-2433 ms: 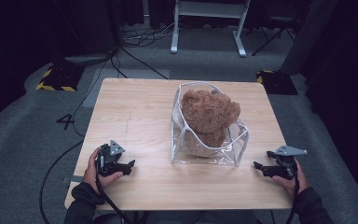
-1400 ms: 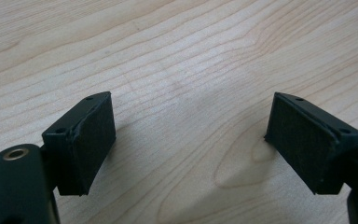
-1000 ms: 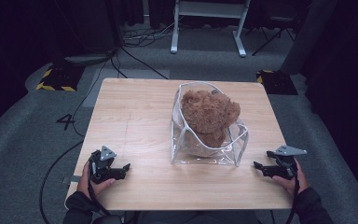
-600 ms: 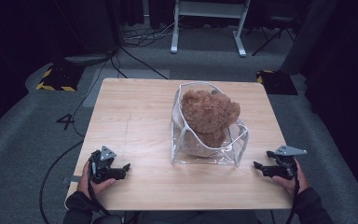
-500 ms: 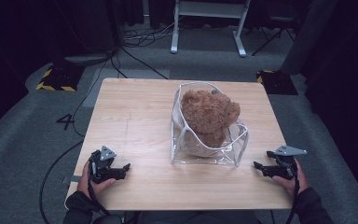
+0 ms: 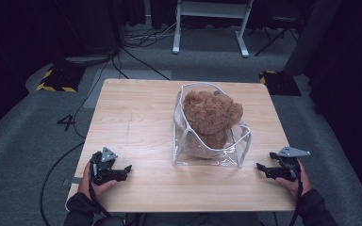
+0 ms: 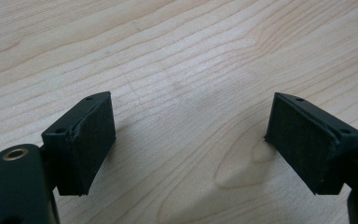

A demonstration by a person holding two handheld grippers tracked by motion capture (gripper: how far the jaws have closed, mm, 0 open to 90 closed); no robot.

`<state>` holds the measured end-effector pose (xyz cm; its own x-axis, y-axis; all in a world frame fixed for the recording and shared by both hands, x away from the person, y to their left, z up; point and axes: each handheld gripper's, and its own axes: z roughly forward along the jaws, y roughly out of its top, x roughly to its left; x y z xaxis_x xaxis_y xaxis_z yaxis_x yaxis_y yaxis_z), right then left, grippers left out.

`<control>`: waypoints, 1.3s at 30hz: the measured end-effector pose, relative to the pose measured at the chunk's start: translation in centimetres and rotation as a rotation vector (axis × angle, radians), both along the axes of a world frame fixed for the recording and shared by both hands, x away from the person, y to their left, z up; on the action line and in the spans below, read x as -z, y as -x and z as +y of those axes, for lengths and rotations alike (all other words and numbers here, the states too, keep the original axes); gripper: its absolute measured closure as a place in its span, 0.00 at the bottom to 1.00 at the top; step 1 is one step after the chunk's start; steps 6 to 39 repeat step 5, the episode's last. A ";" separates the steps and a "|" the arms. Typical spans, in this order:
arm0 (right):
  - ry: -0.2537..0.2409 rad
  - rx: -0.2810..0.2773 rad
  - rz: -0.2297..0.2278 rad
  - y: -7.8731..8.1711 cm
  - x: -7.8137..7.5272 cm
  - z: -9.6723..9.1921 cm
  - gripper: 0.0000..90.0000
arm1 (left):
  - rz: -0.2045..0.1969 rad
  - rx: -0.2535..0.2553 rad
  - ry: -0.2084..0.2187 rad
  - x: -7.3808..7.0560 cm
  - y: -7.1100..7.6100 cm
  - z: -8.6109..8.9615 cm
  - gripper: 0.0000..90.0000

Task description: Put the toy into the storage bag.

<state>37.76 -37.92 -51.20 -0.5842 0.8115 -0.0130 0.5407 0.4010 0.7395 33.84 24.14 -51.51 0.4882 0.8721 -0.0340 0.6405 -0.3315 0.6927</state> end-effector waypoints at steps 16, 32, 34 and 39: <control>0.004 0.000 -0.001 0.1 0.0 0.0 0.20 | 0.000 0.000 -0.006 0.0 -0.1 0.0 0.17; 0.004 0.000 -0.001 0.1 0.0 0.0 0.20 | 0.000 0.000 -0.006 0.0 -0.1 0.0 0.17; 0.004 0.000 -0.001 0.1 0.0 0.0 0.20 | 0.000 0.000 -0.006 0.0 -0.1 0.0 0.17; 0.004 0.000 -0.001 0.1 0.0 0.0 0.20 | 0.000 0.000 -0.006 0.0 -0.1 0.0 0.17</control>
